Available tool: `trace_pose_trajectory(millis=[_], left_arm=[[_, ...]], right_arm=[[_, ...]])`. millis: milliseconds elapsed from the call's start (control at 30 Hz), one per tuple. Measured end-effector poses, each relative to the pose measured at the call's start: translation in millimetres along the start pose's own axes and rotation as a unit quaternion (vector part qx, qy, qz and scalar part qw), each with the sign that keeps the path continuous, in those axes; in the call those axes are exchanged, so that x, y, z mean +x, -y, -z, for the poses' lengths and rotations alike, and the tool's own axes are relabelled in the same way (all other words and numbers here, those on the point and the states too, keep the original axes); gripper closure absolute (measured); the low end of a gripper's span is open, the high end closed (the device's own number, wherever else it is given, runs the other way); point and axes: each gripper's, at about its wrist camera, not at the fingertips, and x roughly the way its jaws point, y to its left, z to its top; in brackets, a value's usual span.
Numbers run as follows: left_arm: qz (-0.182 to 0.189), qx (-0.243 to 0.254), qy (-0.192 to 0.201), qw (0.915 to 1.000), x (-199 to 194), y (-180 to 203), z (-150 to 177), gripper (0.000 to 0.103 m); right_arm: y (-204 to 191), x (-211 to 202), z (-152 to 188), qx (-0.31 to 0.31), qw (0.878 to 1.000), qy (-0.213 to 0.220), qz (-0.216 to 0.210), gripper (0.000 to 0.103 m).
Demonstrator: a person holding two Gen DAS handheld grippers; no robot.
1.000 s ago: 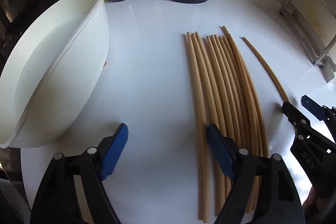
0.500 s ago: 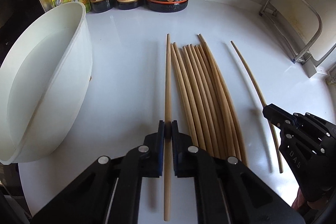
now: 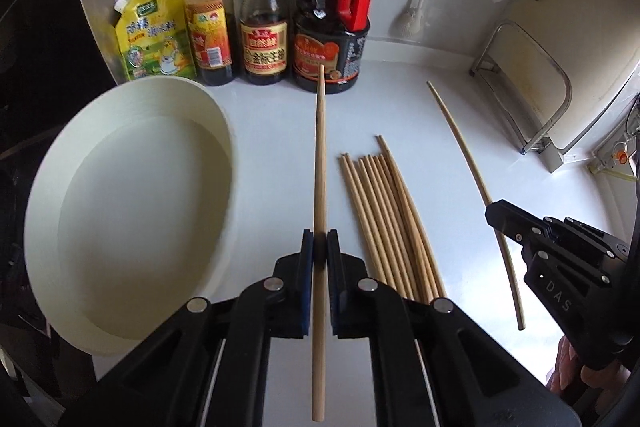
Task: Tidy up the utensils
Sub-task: 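Carry the chopstick in the right tool into the white basin and release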
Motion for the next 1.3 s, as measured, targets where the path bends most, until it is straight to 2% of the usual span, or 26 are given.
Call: trace_pose_trajectory(millis=[233, 400, 567, 867, 1133, 1200, 1267, 1300], left_arm=[[-0.030, -0.009, 0.022, 0.9993, -30, -80, -17, 0.095], [-0.056, -0.019, 0.019, 0.9981, -27, -142, -23, 0.095], [-0.061, -0.023, -0.001, 0.9979, -8, -187, -25, 0.095], [-0.049, -0.021, -0.041, 0.9978, 32, -217, -22, 0.095], [-0.038, -0.022, -0.070, 0.9966, 53, -221, -19, 0.095], [-0.043, -0.029, -0.071, 0.9961, 53, -223, -20, 0.083], [-0.041, -0.032, -0.062, 0.9967, 49, -224, -23, 0.066], [-0.045, -0.032, -0.056, 0.9969, 47, -225, -23, 0.061]], right_arm=[[-77, -8, -31, -0.016, 0.999, 0.026, -0.034, 0.097], [-138, 16, -42, -0.029, 0.997, 0.022, -0.063, 0.097], [-192, 54, -50, -0.039, 0.996, -0.003, -0.080, 0.097], [-237, 119, -53, -0.047, 0.993, -0.075, -0.080, 0.097], [-230, 141, -46, -0.035, 0.991, -0.110, -0.064, 0.097], [-229, 143, -45, -0.034, 0.991, -0.113, -0.063, 0.097], [-228, 141, -45, -0.032, 0.991, -0.109, -0.064, 0.097], [-227, 139, -45, -0.031, 0.992, -0.105, -0.064, 0.095]])
